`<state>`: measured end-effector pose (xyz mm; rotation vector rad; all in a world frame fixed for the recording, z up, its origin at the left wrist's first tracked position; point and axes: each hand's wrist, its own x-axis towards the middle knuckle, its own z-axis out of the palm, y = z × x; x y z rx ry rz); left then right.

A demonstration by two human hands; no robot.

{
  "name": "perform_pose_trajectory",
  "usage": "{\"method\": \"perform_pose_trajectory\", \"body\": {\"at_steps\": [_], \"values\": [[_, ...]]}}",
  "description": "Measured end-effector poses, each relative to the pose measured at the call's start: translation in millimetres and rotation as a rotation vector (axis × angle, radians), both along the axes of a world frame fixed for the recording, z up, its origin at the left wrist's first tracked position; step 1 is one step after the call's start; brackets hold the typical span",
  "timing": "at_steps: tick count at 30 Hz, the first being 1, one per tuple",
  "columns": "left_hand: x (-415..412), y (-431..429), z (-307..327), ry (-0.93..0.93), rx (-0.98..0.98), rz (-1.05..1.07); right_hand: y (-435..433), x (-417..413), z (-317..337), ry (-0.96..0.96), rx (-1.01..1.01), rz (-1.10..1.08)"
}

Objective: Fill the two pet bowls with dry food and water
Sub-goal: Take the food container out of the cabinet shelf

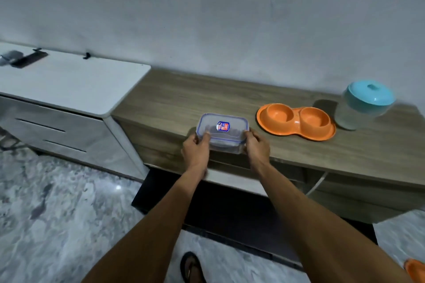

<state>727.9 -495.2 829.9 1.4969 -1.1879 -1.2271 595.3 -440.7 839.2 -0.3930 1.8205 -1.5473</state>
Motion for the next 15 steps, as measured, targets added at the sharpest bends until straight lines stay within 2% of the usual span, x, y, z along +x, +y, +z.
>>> {"method": "perform_pose_trajectory", "body": {"at_steps": [8,15], "values": [[-46,-120,-10,0.071,0.06,-0.135,-98,-57,-9,-0.058,-0.013,-0.076],[-62,-178,-28,0.108,0.173,-0.254,-150,-75,-30,-0.09,0.013,-0.155]]}}
